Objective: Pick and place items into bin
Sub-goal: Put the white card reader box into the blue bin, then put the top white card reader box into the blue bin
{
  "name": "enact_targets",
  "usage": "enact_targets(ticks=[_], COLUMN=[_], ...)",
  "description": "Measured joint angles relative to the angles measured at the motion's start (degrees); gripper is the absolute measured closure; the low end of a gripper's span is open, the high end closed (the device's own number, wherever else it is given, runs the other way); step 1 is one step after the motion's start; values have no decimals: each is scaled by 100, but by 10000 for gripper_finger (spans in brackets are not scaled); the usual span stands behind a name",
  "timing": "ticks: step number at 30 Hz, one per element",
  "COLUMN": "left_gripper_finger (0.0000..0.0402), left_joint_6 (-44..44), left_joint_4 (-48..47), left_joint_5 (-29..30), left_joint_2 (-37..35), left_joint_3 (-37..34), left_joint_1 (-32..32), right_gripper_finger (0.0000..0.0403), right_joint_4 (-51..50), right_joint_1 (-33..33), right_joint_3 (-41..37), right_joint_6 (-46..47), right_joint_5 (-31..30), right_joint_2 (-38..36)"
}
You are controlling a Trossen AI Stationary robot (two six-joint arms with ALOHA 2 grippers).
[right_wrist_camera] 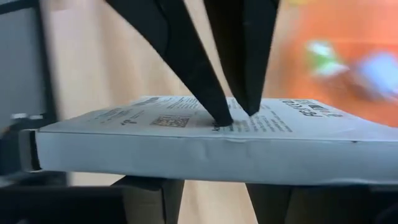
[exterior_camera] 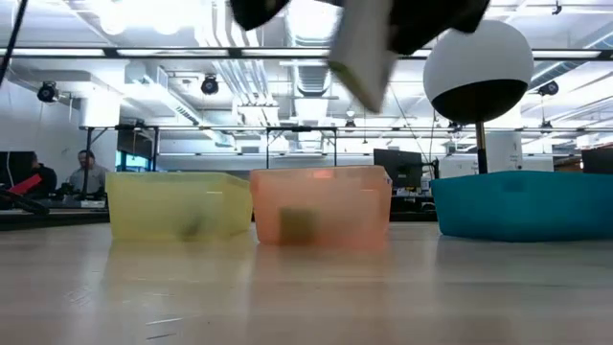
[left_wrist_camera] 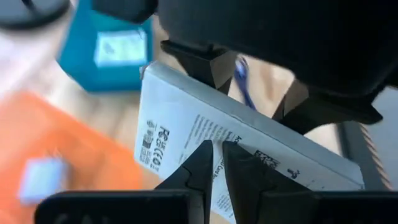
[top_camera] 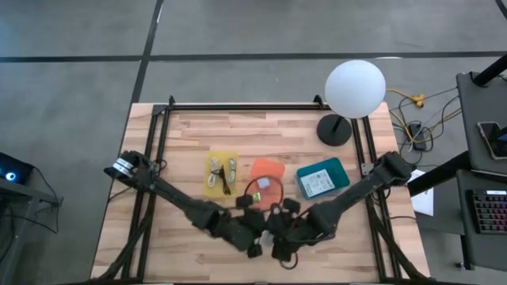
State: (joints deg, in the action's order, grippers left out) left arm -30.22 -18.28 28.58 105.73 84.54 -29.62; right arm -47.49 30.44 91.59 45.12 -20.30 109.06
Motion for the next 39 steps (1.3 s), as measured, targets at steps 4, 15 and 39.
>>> enact_targets(ticks=[4, 15, 39], left_gripper_finger=[375, 375, 375], left_joint_6=[707, 1867, 2757], left_joint_4=[100, 1382, -933], left_joint_5=[-79, -2224, -2011], left_joint_2=[0, 9, 7], left_joint_3=[232, 421, 395], left_joint_1=[398, 2083, 1565], right_gripper_finger=[265, 261, 248], right_joint_4=[-1096, -3740, -2150], right_joint_1=[4, 10, 1285], right_joint_3=[2, -26, -1465], right_joint_6=[680, 2674, 3256], right_joint_5=[-429, -1164, -455], right_joint_2=[-469, -1236, -1093])
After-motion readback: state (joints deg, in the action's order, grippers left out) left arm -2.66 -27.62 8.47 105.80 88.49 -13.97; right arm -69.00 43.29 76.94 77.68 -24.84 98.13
